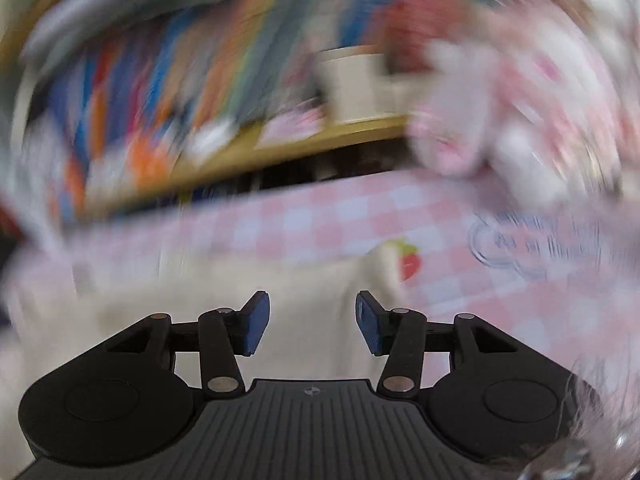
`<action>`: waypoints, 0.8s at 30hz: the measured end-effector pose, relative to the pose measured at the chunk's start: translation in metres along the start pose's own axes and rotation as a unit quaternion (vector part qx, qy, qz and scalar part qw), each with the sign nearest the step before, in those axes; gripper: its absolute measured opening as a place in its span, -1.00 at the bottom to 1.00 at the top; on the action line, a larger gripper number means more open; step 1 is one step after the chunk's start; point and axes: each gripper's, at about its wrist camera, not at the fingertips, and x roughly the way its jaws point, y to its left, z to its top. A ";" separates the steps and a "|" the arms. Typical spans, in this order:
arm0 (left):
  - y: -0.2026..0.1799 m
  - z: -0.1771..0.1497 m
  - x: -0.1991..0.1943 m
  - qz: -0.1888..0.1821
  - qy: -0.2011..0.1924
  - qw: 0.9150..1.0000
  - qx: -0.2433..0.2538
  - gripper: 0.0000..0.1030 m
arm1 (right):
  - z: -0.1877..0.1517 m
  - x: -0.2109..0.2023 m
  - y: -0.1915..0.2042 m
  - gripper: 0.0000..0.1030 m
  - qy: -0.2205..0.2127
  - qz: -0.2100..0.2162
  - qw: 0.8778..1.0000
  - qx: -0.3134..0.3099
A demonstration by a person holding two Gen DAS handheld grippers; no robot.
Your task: Fold clothes
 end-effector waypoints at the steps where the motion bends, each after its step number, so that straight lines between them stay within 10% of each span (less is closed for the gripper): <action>1: -0.021 -0.005 0.010 0.002 0.009 0.999 0.050 -0.21 | -0.008 0.001 0.016 -0.09 -0.001 -0.006 0.999 -0.038; 3: -0.054 -0.011 0.030 0.002 0.031 0.993 0.117 -0.90 | -0.024 0.003 0.040 -0.09 -0.002 -0.018 0.997 -0.076; 10: -0.083 0.007 0.078 0.032 0.046 0.980 0.190 -0.84 | -0.062 0.001 0.087 -0.10 0.001 -0.070 0.986 -0.150; 15: -0.003 0.069 0.074 0.117 -0.032 0.993 -0.015 -0.78 | -0.054 0.003 0.078 -0.09 0.020 -0.053 0.990 -0.131; 19: 0.021 0.068 0.038 0.070 -0.060 0.995 -0.026 -0.78 | -0.048 0.006 0.065 0.04 0.033 -0.037 0.995 -0.089; 24: 0.022 0.006 0.017 0.035 0.000 0.998 0.057 -0.77 | -0.050 0.006 0.059 0.13 0.030 -0.032 0.997 -0.068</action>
